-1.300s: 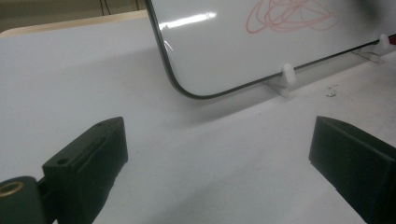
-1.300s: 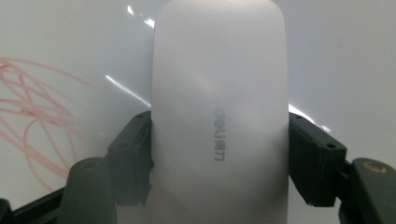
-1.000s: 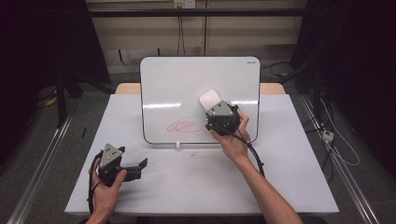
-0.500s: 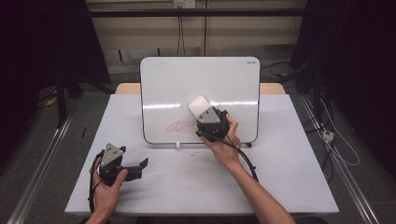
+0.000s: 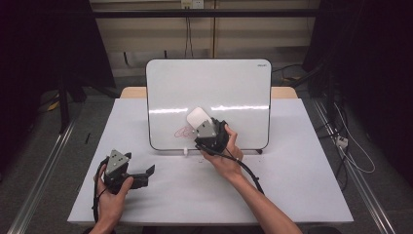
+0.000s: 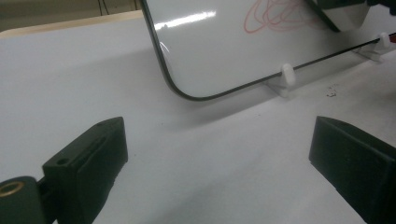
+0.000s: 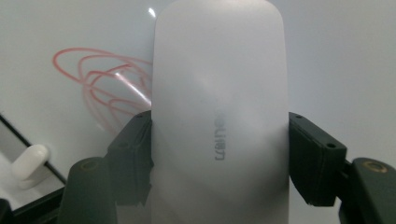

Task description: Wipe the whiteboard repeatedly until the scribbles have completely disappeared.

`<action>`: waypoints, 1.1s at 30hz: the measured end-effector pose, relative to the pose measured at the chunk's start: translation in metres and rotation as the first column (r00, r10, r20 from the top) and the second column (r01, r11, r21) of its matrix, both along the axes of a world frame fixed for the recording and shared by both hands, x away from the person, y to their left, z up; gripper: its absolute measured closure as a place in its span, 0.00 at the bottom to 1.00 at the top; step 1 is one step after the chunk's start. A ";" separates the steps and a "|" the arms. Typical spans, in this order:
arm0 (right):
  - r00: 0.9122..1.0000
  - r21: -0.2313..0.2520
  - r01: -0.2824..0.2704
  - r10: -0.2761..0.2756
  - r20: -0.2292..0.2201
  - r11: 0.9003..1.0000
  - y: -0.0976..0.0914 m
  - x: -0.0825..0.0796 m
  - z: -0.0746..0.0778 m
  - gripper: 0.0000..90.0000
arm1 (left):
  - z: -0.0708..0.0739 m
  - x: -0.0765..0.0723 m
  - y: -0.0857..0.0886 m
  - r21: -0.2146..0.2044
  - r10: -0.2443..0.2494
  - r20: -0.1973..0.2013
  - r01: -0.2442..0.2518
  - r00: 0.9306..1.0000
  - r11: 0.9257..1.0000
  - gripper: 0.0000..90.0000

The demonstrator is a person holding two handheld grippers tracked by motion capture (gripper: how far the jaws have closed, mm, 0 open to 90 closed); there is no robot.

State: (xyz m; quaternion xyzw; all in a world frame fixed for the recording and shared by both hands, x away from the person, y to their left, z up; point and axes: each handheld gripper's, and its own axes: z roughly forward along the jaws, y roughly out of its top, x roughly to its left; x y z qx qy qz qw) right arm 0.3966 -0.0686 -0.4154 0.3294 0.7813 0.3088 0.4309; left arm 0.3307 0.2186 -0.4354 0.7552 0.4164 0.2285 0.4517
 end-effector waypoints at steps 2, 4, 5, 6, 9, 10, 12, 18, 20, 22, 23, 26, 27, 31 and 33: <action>1.000 -0.026 -0.019 0.019 0.000 1.000 0.005 -0.003 -0.003 0.35 | 0.000 0.000 0.000 0.000 -0.001 -0.001 0.001 1.000 1.000 0.05; 1.000 -0.026 -0.022 0.022 -0.004 0.999 0.008 -0.005 -0.006 0.35 | -0.001 0.001 0.001 0.001 -0.001 -0.005 0.001 1.000 1.000 0.05; 0.999 -0.036 -0.031 0.031 -0.006 0.999 0.010 -0.006 -0.007 0.35 | -0.001 0.001 0.001 -0.001 -0.003 -0.003 0.002 1.000 1.000 0.05; 0.999 -0.049 -0.037 0.037 -0.004 0.998 0.011 -0.007 -0.008 0.35 | -0.001 0.001 0.001 -0.003 -0.001 -0.001 0.001 1.000 1.000 0.05; 0.999 -0.044 -0.043 0.043 -0.008 0.998 0.011 -0.007 -0.008 0.35 | -0.001 0.001 0.001 -0.001 0.003 -0.004 -0.003 1.000 1.000 0.05; 0.999 -0.044 -0.043 0.043 -0.008 0.998 0.011 -0.007 -0.008 0.35 | -0.001 0.001 0.001 -0.001 0.002 -0.004 -0.002 1.000 1.000 0.05; 0.999 -0.034 -0.052 0.051 -0.018 0.998 0.009 -0.006 -0.007 0.35 | 0.000 0.000 0.002 -0.001 0.006 0.000 -0.006 1.000 1.000 0.05; 1.000 -0.005 -0.025 0.025 -0.001 1.000 0.000 0.001 0.000 0.35 | -0.001 0.000 0.004 -0.006 0.016 -0.001 -0.016 1.000 1.000 0.05; 1.000 0.004 -0.014 0.014 0.003 1.000 -0.005 0.005 0.005 0.35 | -0.001 0.000 0.005 -0.006 0.017 -0.001 -0.017 1.000 1.000 0.05; 1.000 0.002 -0.009 0.009 0.004 1.000 -0.008 0.009 0.009 0.35 | -0.001 0.000 0.004 -0.007 0.016 -0.002 -0.016 1.000 1.000 0.05; 1.000 0.004 -0.008 0.008 0.005 1.000 -0.010 0.011 0.012 0.35 | 0.000 0.000 0.004 -0.006 0.012 -0.002 -0.013 1.000 1.000 0.05; 1.000 0.020 0.012 -0.013 0.006 1.000 -0.015 0.017 0.020 0.35 | 0.000 0.000 0.004 -0.006 0.011 0.000 -0.011 1.000 1.000 0.05; 1.000 0.026 0.020 -0.020 0.008 0.999 -0.016 0.020 0.022 0.35 | -0.001 0.000 0.004 -0.004 0.010 -0.001 -0.010 1.000 1.000 0.05; 0.999 0.055 0.045 -0.046 0.008 0.997 -0.020 0.027 0.032 0.35 | -0.001 0.000 0.004 -0.008 0.016 -0.002 -0.016 1.000 1.000 0.05; 0.998 0.051 0.056 -0.057 0.016 0.997 -0.018 0.026 0.030 0.35 | -0.001 0.000 0.004 -0.007 0.015 -0.002 -0.015 1.000 1.000 0.05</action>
